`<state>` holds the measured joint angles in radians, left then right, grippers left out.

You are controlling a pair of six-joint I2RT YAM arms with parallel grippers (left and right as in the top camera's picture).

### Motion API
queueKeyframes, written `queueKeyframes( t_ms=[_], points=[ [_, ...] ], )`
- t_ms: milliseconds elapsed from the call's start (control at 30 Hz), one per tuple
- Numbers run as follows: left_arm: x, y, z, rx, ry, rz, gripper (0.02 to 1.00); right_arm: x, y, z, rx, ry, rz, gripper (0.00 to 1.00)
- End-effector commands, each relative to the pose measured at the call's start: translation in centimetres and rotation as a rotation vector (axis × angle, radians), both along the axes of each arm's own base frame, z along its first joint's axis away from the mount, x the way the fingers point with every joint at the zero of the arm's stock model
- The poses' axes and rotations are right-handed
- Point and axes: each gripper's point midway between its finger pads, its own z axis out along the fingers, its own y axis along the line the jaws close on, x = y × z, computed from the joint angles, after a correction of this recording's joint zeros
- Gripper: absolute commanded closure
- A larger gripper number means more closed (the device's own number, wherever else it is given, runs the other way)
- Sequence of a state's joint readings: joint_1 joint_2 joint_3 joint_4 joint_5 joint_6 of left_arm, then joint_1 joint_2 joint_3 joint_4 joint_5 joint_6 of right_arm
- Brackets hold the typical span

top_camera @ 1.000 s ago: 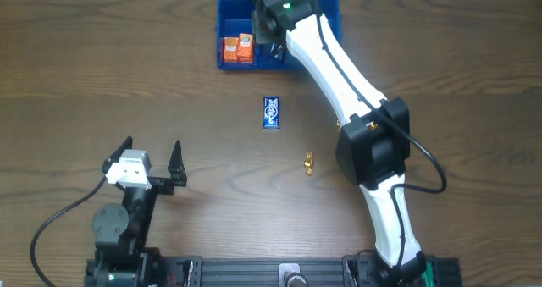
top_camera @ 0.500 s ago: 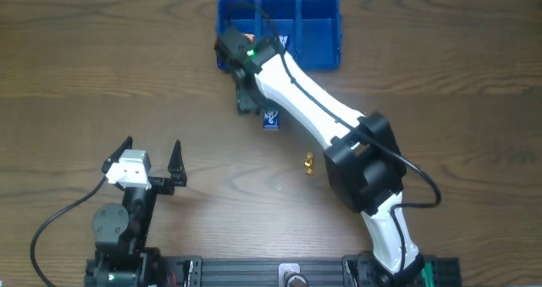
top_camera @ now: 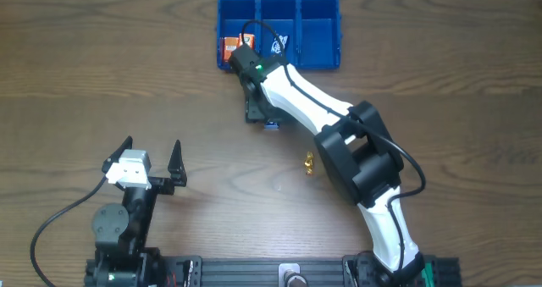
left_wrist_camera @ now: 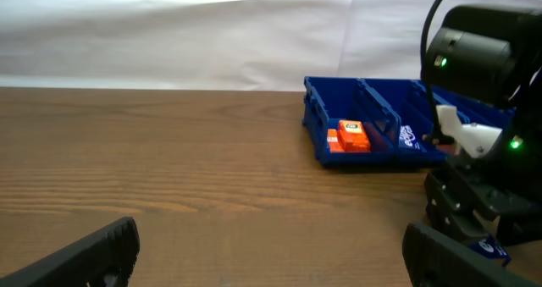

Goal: Sort Candies Into Trays

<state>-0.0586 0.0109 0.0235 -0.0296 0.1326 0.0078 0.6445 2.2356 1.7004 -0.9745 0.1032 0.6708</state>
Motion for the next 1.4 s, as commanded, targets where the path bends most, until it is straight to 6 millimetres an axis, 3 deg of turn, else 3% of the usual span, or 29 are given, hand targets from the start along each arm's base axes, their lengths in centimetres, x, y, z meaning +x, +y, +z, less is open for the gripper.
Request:
queueKeyframes(
  t_ms=[33, 167, 300, 467, 533, 600, 667, 767, 833, 933, 1000, 1133, 1233, 1400],
  points=[
    [-0.1, -0.2, -1.6, 0.008, 0.046, -0.016, 0.020, -0.1, -0.4, -1.0, -0.017, 0.012, -0.014, 0.283],
    [-0.1, -0.2, -1.6, 0.008, 0.046, -0.016, 0.020, -0.1, -0.3, -1.1, -0.015, 0.011, -0.018, 0.428],
    [-0.1, -0.2, -1.6, 0.007, 0.046, -0.016, 0.020, -0.1, -0.3, -1.1, -0.012, 0.013, -0.024, 0.717],
    [-0.1, -0.2, -1.6, 0.007, 0.046, -0.016, 0.020, -0.1, 0.7, 0.1, 0.020, -0.011, -0.010, 0.849],
    [-0.1, -0.2, -1.6, 0.008, 0.046, -0.016, 0.020, 0.0, 1.5, 2.7, 0.056, -0.060, 0.007, 0.851],
    [-0.1, -0.2, -1.6, 0.008, 0.046, -0.016, 0.020, 0.5, 2.1, 7.2, 0.092, -0.163, 0.020, 0.851],
    [-0.1, -0.2, -1.6, 0.008, 0.047, -0.016, 0.020, 1.3, 1.7, 12.8, 0.125, -0.296, 0.020, 0.849],
    [-0.1, -0.2, -1.6, 0.008, 0.047, -0.016, 0.020, 3.6, 0.3, 17.7, 0.108, -0.425, 0.002, 0.847],
    [-0.1, -0.2, -1.6, 0.008, 0.046, -0.016, 0.020, 6.1, -0.6, 20.3, 0.109, -0.493, -0.001, 0.842],
    [-0.1, -0.2, -1.6, 0.008, 0.047, -0.016, 0.020, 9.5, -1.4, 22.3, 0.103, -0.562, 0.002, 0.825],
    [-0.1, -0.2, -1.6, 0.008, 0.046, -0.016, 0.020, 12.2, -1.9, 22.6, 0.093, -0.593, 0.006, 0.820],
    [-0.1, -0.2, -1.6, 0.008, 0.046, -0.016, 0.020, 15.4, -2.5, 19.2, 0.068, -0.578, -0.015, 0.814],
    [-0.1, -0.2, -1.6, 0.008, 0.046, -0.016, 0.023, 16.3, -2.9, 16.4, 0.054, -0.541, -0.024, 0.803],
    [-0.1, -0.2, -1.6, 0.008, 0.046, -0.016, 0.020, 16.9, -2.6, 14.7, 0.051, -0.529, -0.022, 0.790]
  ],
)
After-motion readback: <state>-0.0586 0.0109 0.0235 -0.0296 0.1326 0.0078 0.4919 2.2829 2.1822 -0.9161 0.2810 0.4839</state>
